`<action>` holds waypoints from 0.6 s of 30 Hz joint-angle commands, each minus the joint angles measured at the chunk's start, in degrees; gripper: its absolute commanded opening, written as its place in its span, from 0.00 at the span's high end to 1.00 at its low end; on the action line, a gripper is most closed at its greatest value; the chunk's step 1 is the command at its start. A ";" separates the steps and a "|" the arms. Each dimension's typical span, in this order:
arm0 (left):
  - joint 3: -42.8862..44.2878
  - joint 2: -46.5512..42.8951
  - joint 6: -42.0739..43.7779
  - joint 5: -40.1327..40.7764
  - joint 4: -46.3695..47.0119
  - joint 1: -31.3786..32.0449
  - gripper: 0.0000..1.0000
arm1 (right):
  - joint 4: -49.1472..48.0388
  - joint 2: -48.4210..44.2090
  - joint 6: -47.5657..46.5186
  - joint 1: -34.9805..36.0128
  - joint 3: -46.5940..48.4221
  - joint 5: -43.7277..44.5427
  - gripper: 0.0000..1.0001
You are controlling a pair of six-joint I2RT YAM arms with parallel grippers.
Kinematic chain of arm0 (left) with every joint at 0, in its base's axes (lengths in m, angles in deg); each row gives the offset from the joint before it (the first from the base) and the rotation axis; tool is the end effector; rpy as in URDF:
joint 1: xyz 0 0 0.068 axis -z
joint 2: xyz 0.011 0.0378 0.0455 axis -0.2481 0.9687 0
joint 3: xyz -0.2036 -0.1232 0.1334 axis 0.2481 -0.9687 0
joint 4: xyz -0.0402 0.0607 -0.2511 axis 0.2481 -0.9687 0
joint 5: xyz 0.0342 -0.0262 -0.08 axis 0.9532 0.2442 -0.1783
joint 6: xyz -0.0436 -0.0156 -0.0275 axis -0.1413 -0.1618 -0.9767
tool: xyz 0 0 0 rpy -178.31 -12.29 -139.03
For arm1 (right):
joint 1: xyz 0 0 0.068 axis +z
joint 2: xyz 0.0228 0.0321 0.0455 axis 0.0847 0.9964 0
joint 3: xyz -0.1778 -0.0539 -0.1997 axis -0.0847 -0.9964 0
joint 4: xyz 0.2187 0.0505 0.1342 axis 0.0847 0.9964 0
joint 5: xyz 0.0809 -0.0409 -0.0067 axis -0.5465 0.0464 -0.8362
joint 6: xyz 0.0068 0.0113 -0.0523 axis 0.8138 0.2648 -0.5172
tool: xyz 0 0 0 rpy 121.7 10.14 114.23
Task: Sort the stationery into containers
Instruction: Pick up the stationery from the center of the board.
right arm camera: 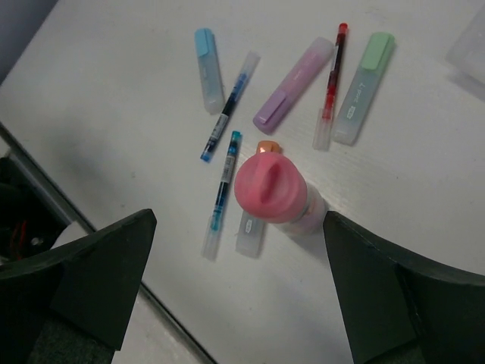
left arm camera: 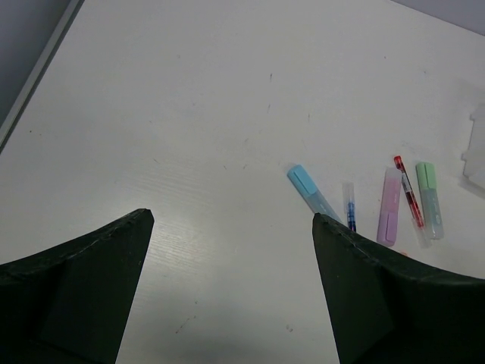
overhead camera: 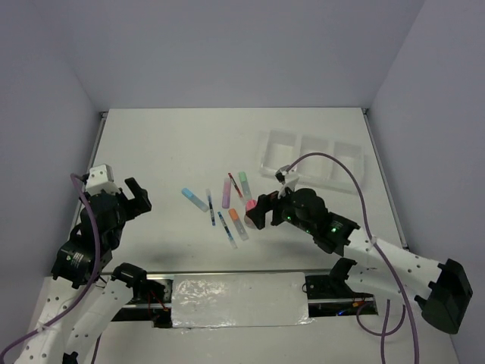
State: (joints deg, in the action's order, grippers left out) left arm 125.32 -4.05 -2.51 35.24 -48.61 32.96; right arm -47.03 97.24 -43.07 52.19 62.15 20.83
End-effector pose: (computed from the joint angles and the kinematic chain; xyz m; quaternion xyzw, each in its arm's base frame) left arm 0.0924 -0.0134 0.3361 -0.2098 0.7766 -0.0417 0.5926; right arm 0.1345 0.1448 0.2570 -0.1691 0.8082 0.3156 0.4676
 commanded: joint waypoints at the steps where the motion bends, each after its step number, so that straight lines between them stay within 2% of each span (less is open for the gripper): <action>1: -0.25 1.03 0.89 -1.27 2.59 0.31 0.01 | -12.94 5.26 -3.93 4.16 -1.91 12.46 0.00; 5: -0.25 1.12 0.89 -1.71 2.77 0.40 0.01 | -20.92 14.48 -6.13 10.22 -3.22 23.72 0.00; 7: -0.34 1.03 1.07 -1.79 2.85 0.48 0.01 | -24.45 16.95 -6.13 10.94 -4.71 27.42 0.00; 13: -0.42 1.03 1.24 -2.32 3.12 0.92 0.01 | -37.28 24.86 -4.47 12.00 -8.23 32.53 0.03; 15: -0.42 1.12 1.42 -2.67 3.21 0.92 0.01 | -40.36 28.90 -4.28 11.99 -8.15 34.56 0.08; 18: -0.51 1.29 1.60 -3.11 3.38 1.10 0.01 | -43.71 33.74 -4.55 11.99 -7.54 33.77 0.27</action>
State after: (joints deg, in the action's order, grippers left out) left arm 125.32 -3.07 -2.29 33.14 -48.17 33.70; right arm -81.70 128.32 -47.60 63.77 54.24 50.81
